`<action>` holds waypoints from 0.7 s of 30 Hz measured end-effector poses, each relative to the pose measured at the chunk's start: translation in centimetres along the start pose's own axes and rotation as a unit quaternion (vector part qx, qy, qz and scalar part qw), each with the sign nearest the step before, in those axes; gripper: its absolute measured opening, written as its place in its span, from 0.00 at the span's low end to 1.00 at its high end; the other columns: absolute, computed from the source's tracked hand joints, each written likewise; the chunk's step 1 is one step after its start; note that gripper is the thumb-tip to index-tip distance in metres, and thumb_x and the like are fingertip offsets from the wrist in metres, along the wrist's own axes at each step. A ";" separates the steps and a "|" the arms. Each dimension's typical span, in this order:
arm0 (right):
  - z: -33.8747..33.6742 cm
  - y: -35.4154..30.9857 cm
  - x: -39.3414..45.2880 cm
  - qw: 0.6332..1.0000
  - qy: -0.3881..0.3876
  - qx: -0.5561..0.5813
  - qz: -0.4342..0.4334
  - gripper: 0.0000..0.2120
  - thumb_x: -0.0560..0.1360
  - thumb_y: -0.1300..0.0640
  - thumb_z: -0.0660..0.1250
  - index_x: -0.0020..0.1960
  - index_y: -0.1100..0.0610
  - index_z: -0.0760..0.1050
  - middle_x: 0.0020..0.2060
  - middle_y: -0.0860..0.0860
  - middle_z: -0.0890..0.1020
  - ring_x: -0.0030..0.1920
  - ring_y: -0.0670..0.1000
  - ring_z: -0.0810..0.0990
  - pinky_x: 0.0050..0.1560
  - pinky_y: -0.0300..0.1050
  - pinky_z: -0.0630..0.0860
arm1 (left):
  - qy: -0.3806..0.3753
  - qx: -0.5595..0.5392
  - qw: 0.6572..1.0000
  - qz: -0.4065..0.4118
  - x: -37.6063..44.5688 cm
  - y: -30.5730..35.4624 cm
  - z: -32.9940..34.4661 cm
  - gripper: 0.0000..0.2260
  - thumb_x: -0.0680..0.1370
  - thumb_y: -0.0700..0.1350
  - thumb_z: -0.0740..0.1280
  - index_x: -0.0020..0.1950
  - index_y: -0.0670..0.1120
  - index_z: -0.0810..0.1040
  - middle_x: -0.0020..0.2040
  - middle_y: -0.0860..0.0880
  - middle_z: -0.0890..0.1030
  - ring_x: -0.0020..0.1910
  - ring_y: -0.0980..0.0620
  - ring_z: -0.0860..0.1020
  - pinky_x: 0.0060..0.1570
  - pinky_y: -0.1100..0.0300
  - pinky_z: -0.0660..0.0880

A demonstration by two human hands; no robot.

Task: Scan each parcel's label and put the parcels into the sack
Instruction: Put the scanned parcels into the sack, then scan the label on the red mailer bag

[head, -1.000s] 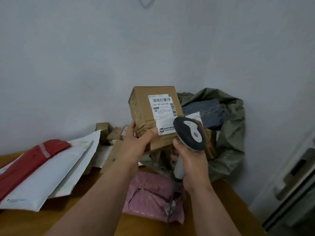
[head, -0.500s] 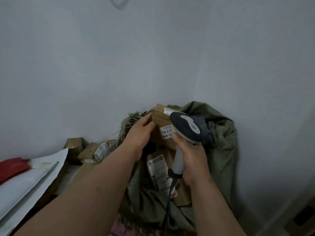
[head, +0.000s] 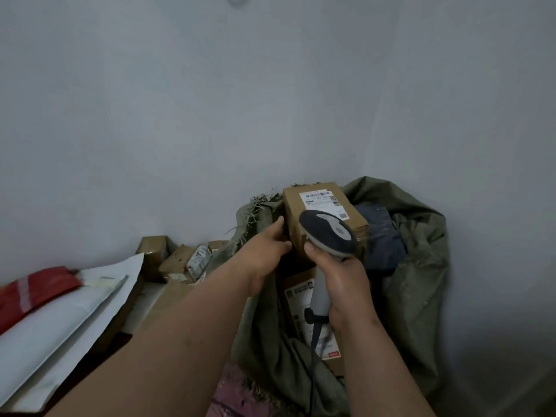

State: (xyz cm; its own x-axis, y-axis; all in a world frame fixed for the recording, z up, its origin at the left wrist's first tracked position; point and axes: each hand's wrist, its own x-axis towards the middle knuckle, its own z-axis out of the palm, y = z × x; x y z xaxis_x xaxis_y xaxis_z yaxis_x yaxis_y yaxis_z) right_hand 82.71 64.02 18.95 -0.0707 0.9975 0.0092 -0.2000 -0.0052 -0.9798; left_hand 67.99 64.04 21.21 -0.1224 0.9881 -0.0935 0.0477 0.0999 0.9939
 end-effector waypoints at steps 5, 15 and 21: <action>3.6 0.0 -3.6 0.999 0.036 -0.007 -0.012 0.10 0.68 0.54 0.81 0.48 0.48 0.84 0.46 0.48 0.88 0.49 0.50 0.85 0.53 0.52 0.80 | 0.158 -0.026 0.985 0.063 -3.5 -1.2 -5.9 0.19 0.81 0.41 0.66 0.71 0.53 0.74 0.61 0.54 0.80 0.59 0.52 0.79 0.63 0.51 0.76; 17.0 7.3 -13.1 0.982 -0.121 -0.086 0.117 0.12 0.68 0.52 0.80 0.47 0.58 0.84 0.35 0.55 0.85 0.34 0.53 0.83 0.36 0.46 0.78 | 0.261 -0.071 0.960 -0.079 -15.7 -12.0 -22.6 0.14 0.82 0.44 0.64 0.68 0.49 0.76 0.51 0.45 0.82 0.48 0.48 0.80 0.48 0.54 0.78; 22.5 12.2 -15.9 0.962 -0.172 -0.114 0.176 0.12 0.69 0.52 0.79 0.49 0.56 0.83 0.33 0.50 0.85 0.36 0.50 0.83 0.39 0.47 0.78 | 0.330 -0.040 0.928 -0.169 -20.6 -19.3 -28.1 0.16 0.83 0.46 0.62 0.71 0.47 0.73 0.64 0.45 0.77 0.62 0.45 0.76 0.64 0.44 0.74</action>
State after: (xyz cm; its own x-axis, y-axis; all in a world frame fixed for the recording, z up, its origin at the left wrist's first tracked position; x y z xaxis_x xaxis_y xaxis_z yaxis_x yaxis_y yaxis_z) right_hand 59.42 46.54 11.29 -0.4214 0.8540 -0.3052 0.1134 -0.2843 -0.9520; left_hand 41.71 38.50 5.67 -0.6985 0.6120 -0.3709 -0.1750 0.3565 0.9178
